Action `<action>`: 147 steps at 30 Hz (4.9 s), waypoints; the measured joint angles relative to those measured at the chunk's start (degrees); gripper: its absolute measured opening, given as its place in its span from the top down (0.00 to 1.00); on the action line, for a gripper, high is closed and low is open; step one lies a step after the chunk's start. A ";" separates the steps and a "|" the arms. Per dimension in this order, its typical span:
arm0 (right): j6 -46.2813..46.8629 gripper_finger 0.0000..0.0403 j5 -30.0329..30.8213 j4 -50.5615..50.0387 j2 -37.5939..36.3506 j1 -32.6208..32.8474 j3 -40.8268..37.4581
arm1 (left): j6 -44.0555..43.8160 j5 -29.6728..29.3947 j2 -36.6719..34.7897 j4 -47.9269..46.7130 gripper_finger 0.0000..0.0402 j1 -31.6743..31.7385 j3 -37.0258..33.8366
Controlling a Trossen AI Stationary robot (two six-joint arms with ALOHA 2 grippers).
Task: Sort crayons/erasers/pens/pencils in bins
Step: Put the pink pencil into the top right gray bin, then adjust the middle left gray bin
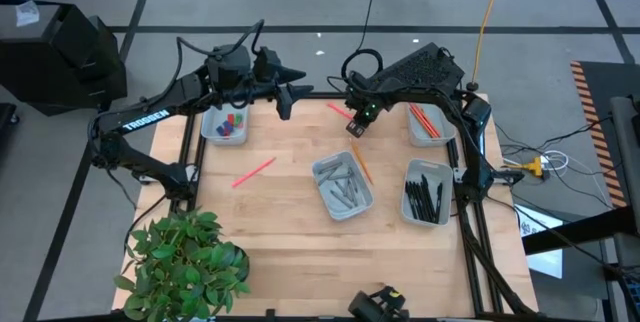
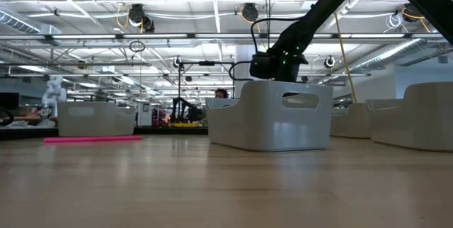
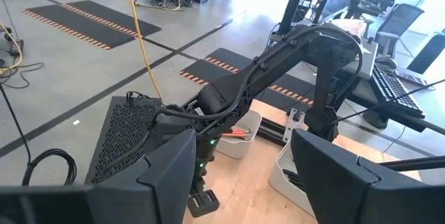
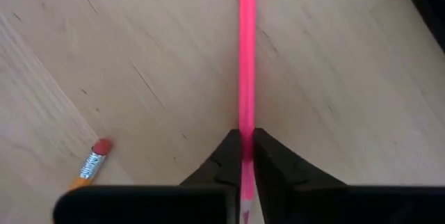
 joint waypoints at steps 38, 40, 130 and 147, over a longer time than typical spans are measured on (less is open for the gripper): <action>11.46 0.84 -0.16 -19.89 -0.03 1.26 -0.26 | 3.00 0.02 -0.01 -2.73 0.40 0.00 0.00; 12.79 0.89 0.20 -19.31 -0.04 1.70 -0.26 | 2.99 0.02 0.00 -2.72 0.40 0.00 0.00; 24.55 0.69 1.01 7.95 -28.44 17.28 -13.81 | 0.66 0.32 -0.01 -4.53 0.40 -1.07 0.00; 25.12 0.71 -14.47 8.45 -21.83 21.47 -13.81 | -5.29 -1.53 -0.01 -0.35 0.40 -2.51 0.00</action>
